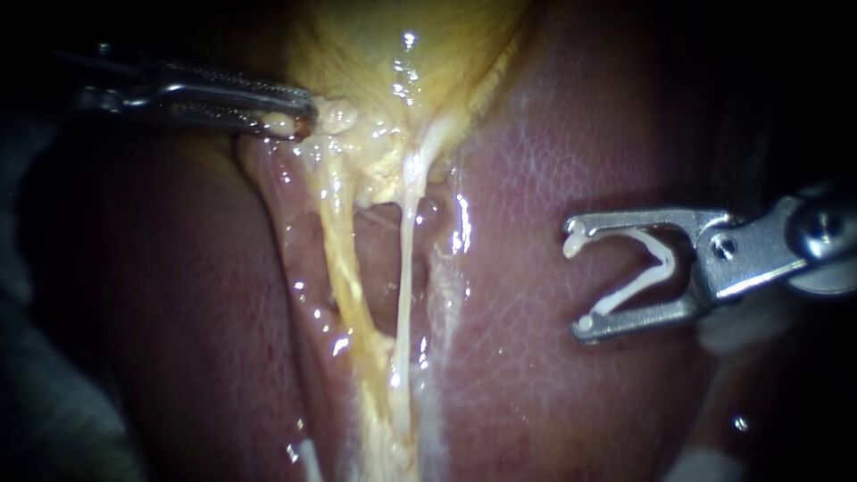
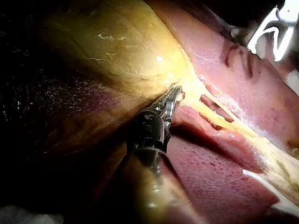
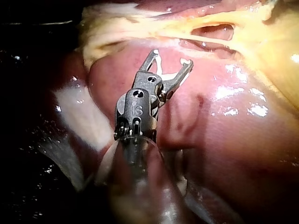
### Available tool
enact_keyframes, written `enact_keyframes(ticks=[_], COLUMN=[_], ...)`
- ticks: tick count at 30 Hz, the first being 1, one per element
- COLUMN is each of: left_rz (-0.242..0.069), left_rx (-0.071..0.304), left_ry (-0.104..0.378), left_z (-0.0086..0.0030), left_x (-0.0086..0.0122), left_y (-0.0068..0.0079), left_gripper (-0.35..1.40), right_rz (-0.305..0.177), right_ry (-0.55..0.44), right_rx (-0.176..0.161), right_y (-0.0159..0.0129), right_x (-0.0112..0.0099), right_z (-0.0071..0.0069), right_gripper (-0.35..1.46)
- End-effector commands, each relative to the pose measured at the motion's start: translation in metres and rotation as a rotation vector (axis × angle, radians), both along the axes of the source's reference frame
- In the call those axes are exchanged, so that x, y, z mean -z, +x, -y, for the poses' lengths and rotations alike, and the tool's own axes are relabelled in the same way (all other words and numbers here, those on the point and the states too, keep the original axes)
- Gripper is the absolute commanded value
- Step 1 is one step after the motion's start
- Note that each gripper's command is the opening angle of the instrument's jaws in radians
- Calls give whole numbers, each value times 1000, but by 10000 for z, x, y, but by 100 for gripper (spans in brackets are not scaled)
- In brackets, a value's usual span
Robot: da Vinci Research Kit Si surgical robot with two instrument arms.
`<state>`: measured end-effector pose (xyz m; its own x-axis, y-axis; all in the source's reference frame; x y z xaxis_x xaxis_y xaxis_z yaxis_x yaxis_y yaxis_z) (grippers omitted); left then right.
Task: Grabbing gallbladder
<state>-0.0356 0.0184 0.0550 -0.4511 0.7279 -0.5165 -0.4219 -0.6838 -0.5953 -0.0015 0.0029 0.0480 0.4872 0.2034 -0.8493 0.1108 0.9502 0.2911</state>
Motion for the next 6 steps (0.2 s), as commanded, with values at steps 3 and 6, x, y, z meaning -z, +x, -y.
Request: enact_keyframes(ticks=[3,6], left_rz=[-1,-1], left_rx=[1,1], left_ry=[0,0], left_z=[0,0], left_x=[0,0], left_y=[0,0], left_gripper=[-35,-35], right_rz=[0,0], right_ry=[0,0], right_rx=[0,0], right_y=[0,0], right_x=[0,0], right_z=[0,0], right_gripper=[49,49])
